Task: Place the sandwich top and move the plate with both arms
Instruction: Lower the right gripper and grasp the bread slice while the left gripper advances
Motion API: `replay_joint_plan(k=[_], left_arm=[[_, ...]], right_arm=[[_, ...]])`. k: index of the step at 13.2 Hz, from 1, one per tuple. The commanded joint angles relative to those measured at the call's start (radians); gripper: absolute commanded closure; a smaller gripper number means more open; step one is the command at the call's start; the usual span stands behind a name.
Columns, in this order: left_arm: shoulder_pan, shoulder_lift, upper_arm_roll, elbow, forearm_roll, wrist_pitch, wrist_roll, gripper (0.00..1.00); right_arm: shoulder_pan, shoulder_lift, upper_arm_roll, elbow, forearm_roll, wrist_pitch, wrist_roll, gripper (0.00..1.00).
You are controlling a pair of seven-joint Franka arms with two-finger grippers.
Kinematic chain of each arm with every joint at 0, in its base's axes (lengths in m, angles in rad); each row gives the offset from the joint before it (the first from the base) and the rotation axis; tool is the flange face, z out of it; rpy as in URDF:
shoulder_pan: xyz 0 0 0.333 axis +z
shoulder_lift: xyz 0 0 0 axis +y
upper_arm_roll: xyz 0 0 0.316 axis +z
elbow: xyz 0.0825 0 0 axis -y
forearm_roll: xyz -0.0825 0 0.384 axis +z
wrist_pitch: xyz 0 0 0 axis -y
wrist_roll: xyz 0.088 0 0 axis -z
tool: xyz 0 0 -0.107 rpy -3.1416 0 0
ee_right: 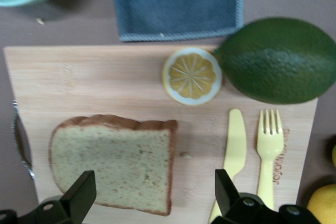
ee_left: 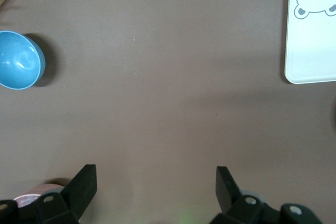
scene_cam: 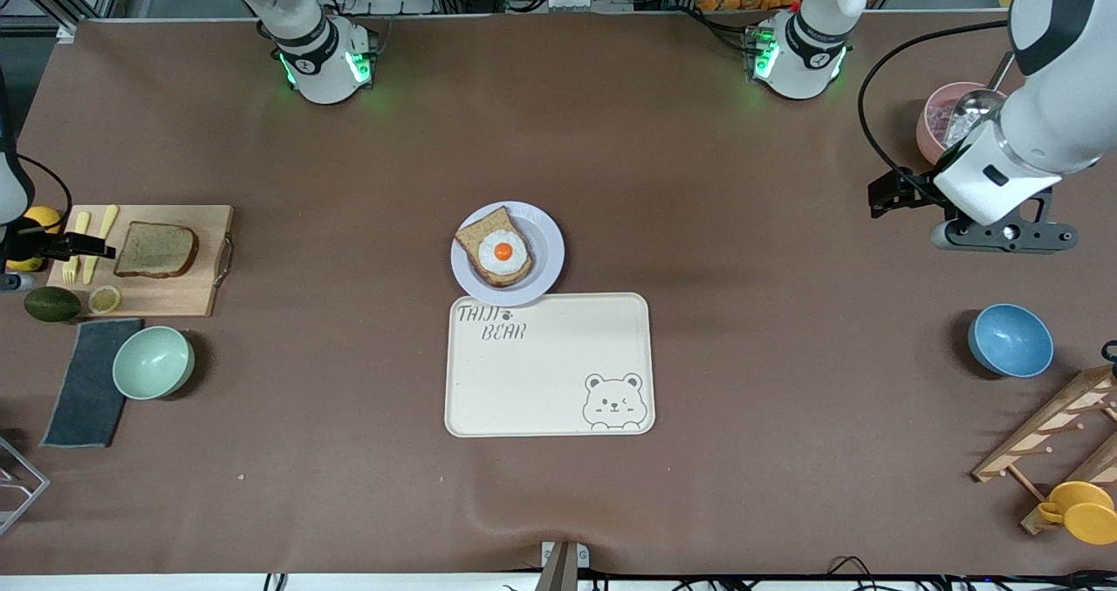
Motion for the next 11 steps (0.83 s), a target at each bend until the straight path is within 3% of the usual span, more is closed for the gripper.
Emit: replay_joint_plan(k=[1, 11], left_arm=[[0.010, -0.034, -0.013, -0.061, -0.015, 0.048, -0.008, 0.00], [0.038, -0.081, -0.014, -0.083, -0.013, 0.042, -0.008, 0.00]], right_arm=[[-0.034, 0.029, 0.020, 0.017, -0.016, 0.001, 0.002, 0.00], [-0.040, 0.075, 0.018, 0.014, -0.009, -0.010, 0.043, 0.00]])
